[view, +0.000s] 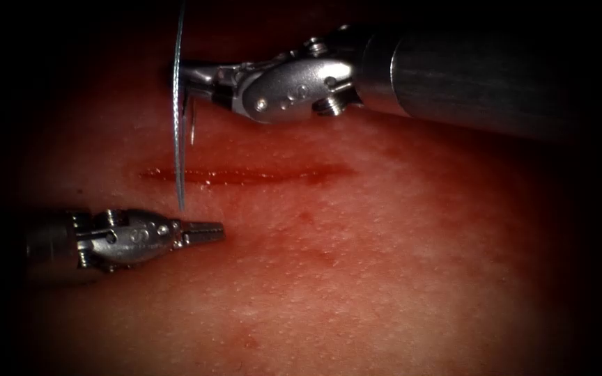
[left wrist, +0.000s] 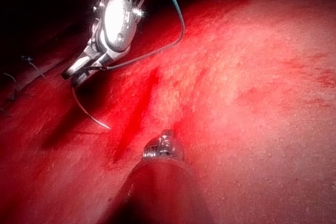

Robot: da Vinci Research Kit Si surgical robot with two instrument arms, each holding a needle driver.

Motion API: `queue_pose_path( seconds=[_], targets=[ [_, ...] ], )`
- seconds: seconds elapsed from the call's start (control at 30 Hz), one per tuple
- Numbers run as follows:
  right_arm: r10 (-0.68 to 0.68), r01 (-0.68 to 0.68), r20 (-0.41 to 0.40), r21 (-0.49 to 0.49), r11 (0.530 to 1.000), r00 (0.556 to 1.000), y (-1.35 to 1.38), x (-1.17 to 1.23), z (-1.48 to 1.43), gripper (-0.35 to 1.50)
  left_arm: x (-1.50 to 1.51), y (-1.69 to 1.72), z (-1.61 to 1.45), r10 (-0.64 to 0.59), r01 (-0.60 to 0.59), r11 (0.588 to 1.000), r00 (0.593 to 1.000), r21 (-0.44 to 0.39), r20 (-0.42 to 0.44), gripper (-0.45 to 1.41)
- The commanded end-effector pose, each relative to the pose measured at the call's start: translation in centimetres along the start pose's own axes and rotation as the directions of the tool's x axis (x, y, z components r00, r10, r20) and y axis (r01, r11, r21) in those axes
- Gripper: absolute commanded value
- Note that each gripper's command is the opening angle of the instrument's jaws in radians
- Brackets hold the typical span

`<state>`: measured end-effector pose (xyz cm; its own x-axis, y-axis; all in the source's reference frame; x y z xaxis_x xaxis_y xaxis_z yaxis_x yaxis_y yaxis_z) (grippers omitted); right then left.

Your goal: Wound Closure

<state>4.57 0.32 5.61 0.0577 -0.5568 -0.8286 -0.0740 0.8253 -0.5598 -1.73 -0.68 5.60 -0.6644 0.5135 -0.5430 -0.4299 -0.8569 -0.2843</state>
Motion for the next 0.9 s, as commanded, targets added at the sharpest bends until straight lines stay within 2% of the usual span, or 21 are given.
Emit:
queue_pose_path(
  seconds=[0.03,0.57,0.9],
  targets=[
    [-0.003,0.003,-0.004,-0.003,1.0,1.0,0.05,-0.03,0.11,-0.35,0.03,-0.01,0.08,0.001,-0.001,1.0,1.0,0.0,-0.002,-0.15],
    [-0.05,0.05,0.004,-0.003,0.999,0.999,-0.09,-0.12,0.2,-0.35,0.03,-0.04,0.04,0.001,-0.001,1.0,1.0,-0.005,-0.002,-0.11],
    [-0.118,0.12,-0.028,0.082,0.989,0.993,-0.36,-0.22,0.22,-0.35,0.07,-0.11,-0.1,-0.003,0.003,1.0,1.0,-0.018,0.003,-0.05]
  ],
)
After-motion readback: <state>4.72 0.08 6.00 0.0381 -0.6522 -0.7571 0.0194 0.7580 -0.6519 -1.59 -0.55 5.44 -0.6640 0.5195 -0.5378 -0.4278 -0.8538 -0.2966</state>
